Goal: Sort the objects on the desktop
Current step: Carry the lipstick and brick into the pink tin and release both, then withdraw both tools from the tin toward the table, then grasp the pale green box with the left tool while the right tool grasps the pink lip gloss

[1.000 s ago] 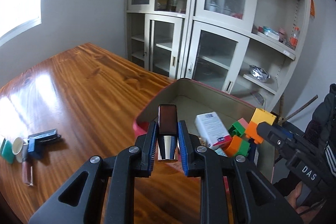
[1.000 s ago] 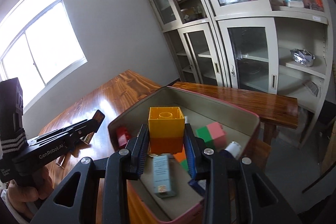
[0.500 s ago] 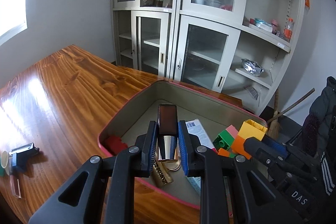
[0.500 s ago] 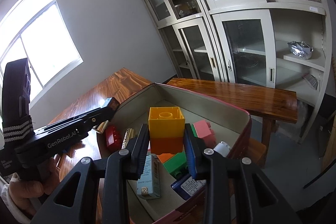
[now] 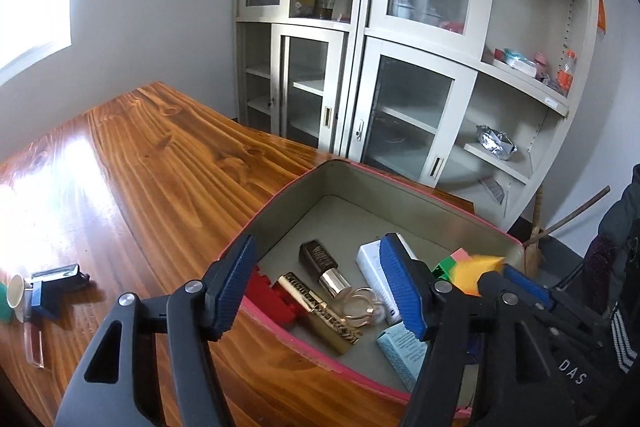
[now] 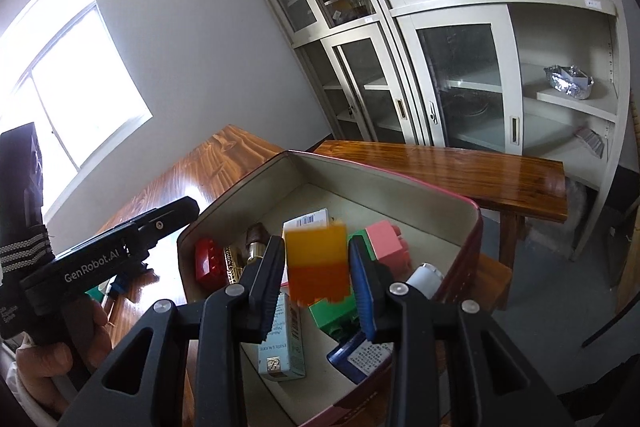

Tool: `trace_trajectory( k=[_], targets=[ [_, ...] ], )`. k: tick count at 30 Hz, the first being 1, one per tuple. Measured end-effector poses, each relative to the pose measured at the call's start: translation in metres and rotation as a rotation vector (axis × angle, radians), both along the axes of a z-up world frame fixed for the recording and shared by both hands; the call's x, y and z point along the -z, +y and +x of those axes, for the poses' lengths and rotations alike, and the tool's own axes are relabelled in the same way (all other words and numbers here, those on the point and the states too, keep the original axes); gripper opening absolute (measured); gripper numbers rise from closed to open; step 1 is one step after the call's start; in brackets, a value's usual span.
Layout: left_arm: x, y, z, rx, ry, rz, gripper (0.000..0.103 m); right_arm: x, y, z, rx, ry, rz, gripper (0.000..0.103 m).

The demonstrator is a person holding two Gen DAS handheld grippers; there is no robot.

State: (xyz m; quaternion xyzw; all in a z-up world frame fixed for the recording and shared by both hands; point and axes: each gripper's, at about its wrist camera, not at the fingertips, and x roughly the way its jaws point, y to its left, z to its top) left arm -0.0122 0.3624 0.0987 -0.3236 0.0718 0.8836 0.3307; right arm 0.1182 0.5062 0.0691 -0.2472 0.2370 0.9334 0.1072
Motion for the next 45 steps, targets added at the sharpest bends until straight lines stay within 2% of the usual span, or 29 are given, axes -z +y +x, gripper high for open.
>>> trace_trajectory(
  k=[3, 5, 19, 22, 24, 36, 45],
  targets=[
    [0.003, -0.003, 0.000, -0.001, -0.002, -0.011, 0.068, -0.001, -0.002, 0.001, 0.004, 0.003, 0.001, 0.046],
    [0.004, -0.006, 0.002, -0.007, 0.003, -0.017, 0.068, -0.002, -0.003, 0.000, 0.004, 0.002, 0.004, 0.047],
    [0.009, -0.045, -0.002, -0.072, -0.013, -0.015, 0.068, -0.012, -0.036, -0.015, -0.072, 0.006, 0.043, 0.048],
    [0.007, -0.060, -0.005, -0.099, -0.014, -0.007, 0.068, -0.015, -0.046, -0.018, -0.093, 0.009, 0.053, 0.049],
    [0.006, -0.072, -0.008, -0.121, -0.015, 0.002, 0.068, -0.015, -0.053, -0.021, -0.105, 0.010, 0.060, 0.057],
    [0.009, -0.154, -0.025, -0.274, -0.028, 0.039, 0.068, -0.023, -0.109, -0.040, -0.211, 0.001, 0.108, 0.065],
    [0.019, -0.226, -0.044, -0.404, -0.036, 0.025, 0.068, -0.018, -0.147, -0.054, -0.296, -0.038, 0.127, 0.070]
  ],
)
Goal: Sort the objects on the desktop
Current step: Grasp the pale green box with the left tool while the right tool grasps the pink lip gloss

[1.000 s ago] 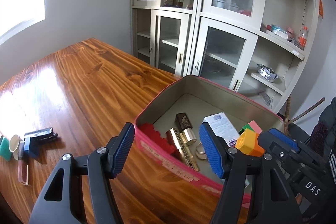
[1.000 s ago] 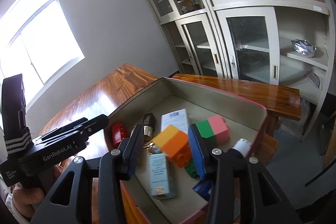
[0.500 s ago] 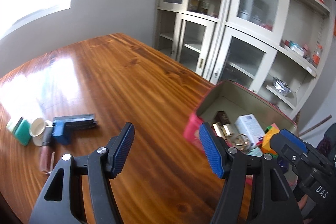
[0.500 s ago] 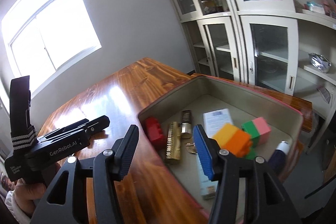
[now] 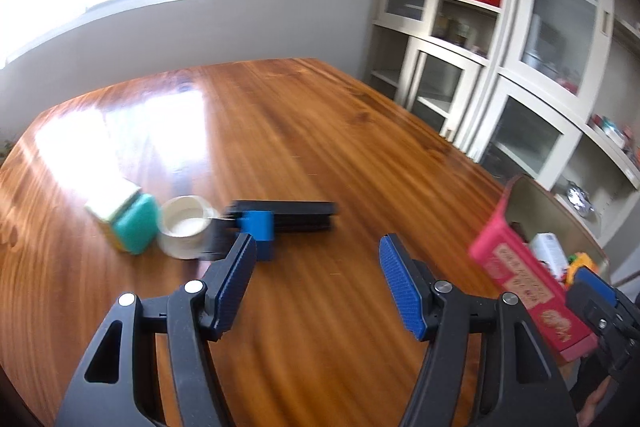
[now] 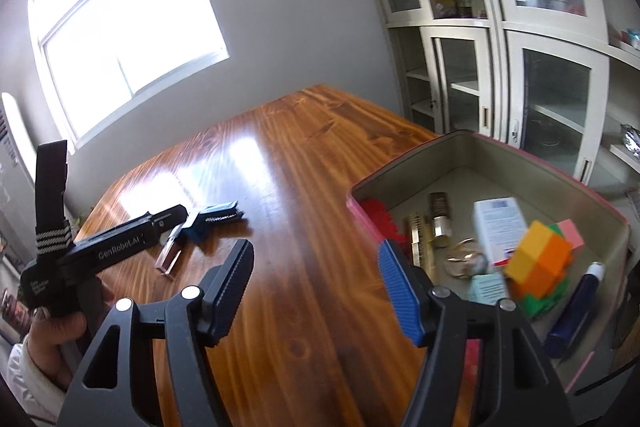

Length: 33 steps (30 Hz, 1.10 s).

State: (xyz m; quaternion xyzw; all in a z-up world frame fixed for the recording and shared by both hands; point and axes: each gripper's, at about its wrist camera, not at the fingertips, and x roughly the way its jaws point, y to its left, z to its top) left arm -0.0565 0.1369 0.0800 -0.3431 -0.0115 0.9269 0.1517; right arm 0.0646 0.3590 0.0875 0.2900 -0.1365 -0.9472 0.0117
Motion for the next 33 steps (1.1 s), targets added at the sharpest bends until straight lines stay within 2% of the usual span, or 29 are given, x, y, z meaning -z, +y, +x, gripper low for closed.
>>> trace_trajectory(
  k=[17, 23, 30, 33],
  targets=[
    [0.015, -0.123, -0.054, -0.245, -0.035, -0.079, 0.068, 0.014, -0.044, -0.018, -0.091, -0.068, 0.025, 0.075],
    [0.023, -0.139, -0.078, -0.258, -0.046, -0.104, 0.068, 0.018, -0.057, -0.026, -0.115, -0.086, 0.038, 0.075],
    [0.037, -0.142, -0.093, -0.212, -0.074, -0.079, 0.068, 0.022, -0.071, -0.036, -0.135, -0.105, 0.058, 0.075],
    [0.037, -0.147, -0.098, -0.230, -0.067, -0.076, 0.068, 0.025, -0.076, -0.042, -0.144, -0.116, 0.061, 0.075]
  ],
)
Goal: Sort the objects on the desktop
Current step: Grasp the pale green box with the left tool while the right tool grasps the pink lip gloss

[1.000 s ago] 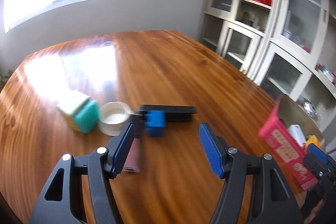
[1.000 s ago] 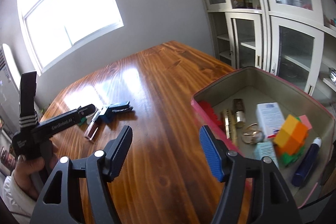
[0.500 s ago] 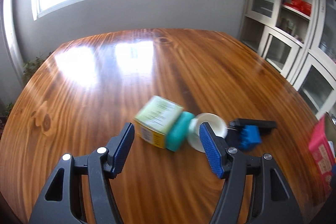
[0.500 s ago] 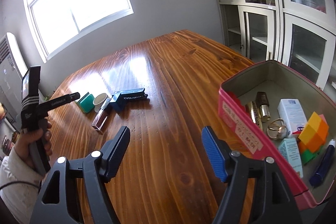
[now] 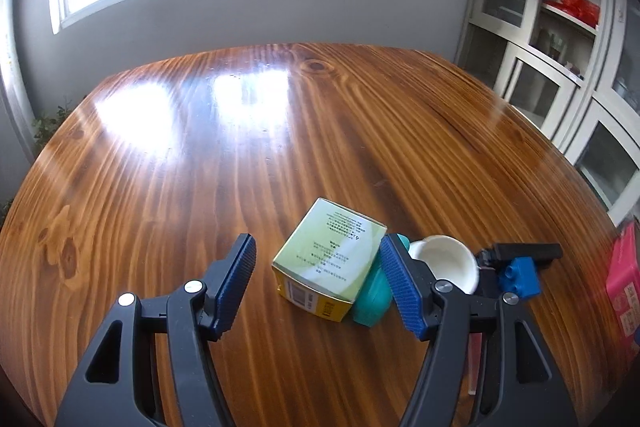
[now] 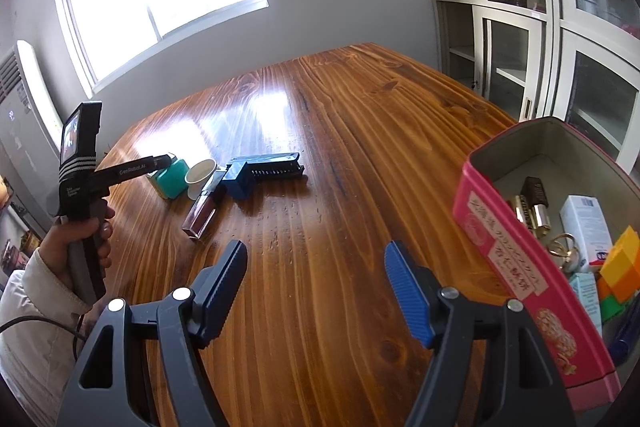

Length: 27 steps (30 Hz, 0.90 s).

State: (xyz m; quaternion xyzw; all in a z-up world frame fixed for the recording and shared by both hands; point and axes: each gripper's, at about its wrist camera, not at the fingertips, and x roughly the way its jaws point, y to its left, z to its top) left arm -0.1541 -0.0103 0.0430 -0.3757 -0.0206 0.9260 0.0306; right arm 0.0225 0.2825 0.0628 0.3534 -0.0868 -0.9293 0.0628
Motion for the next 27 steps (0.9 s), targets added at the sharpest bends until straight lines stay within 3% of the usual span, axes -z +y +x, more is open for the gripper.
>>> trace_trajectory(
  k=[6, 14, 19, 21, 26, 27],
  targets=[
    [0.012, -0.019, -0.008, -0.082, -0.046, -0.027, 0.068, 0.003, -0.015, -0.010, -0.039, -0.010, 0.015, 0.075],
    [0.015, -0.024, -0.010, -0.080, -0.060, -0.009, 0.068, 0.002, -0.040, -0.025, -0.121, -0.028, 0.015, 0.075],
    [0.019, -0.026, -0.016, -0.067, -0.071, 0.024, 0.068, 0.012, -0.062, -0.044, -0.188, -0.086, -0.011, 0.075],
    [0.019, -0.026, -0.017, -0.061, -0.065, 0.033, 0.048, 0.015, -0.075, -0.054, -0.219, -0.110, -0.024, 0.075],
    [0.011, -0.028, -0.013, -0.081, -0.032, 0.020, 0.048, 0.027, -0.107, -0.077, -0.286, -0.143, -0.008, 0.074],
    [0.009, -0.028, -0.012, -0.085, -0.023, 0.019, 0.048, 0.031, -0.112, -0.082, -0.285, -0.151, 0.001, 0.065]
  ],
)
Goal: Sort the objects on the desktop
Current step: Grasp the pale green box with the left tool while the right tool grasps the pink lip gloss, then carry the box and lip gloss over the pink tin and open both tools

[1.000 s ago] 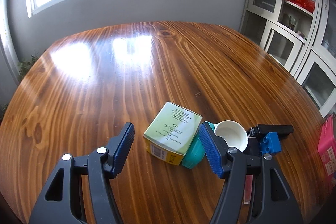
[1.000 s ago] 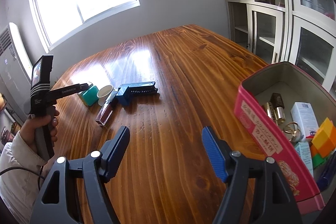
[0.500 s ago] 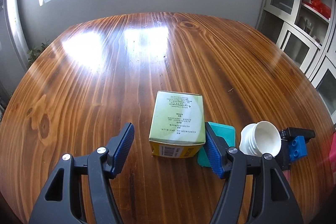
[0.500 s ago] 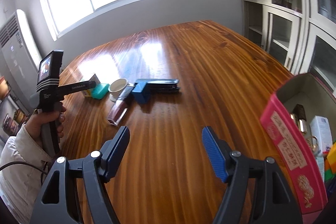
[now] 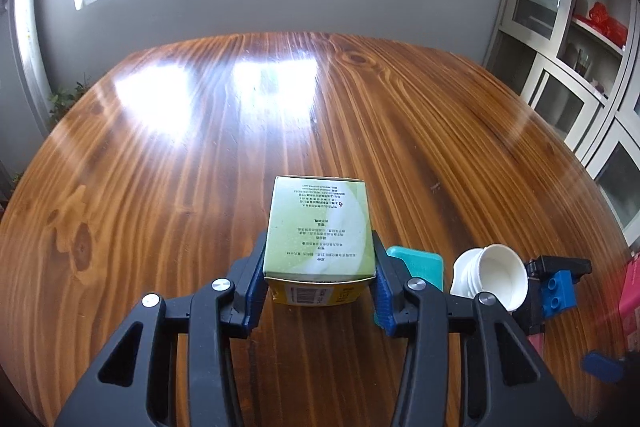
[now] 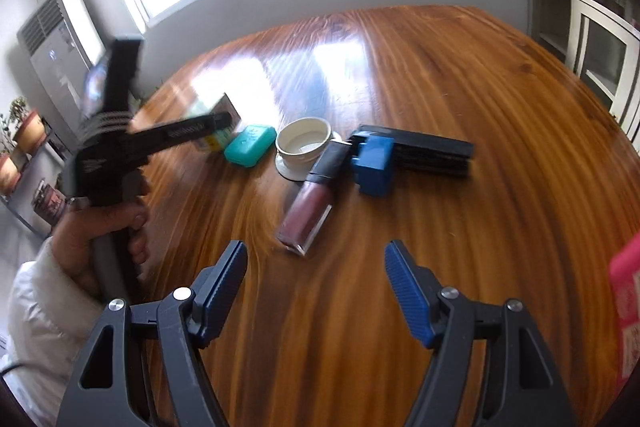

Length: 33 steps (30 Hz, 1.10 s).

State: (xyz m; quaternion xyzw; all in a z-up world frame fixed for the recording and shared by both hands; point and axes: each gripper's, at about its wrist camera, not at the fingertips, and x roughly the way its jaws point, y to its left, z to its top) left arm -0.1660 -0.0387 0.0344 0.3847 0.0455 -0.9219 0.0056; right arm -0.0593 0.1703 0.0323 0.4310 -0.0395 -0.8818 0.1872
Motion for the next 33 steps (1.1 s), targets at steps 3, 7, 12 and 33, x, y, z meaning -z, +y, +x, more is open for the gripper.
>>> trace_trajectory(
  k=[3, 7, 12, 33],
  targets=[
    [-0.008, 0.000, 0.004, -0.011, 0.032, -0.003, 0.048, 0.008, -0.017, -0.016, -0.024, -0.019, 0.028, 0.050],
    [-0.017, 0.002, 0.008, -0.011, 0.060, -0.006, 0.048, 0.014, -0.033, -0.035, -0.023, -0.016, 0.078, 0.047],
    [-0.020, 0.003, 0.009, -0.004, 0.066, -0.003, 0.048, 0.020, -0.040, -0.046, -0.004, 0.004, 0.143, 0.038],
    [-0.034, 0.028, 0.021, 0.069, 0.108, -0.011, 0.048, 0.002, 0.021, 0.018, 0.028, 0.025, 0.004, 0.023]
  ],
)
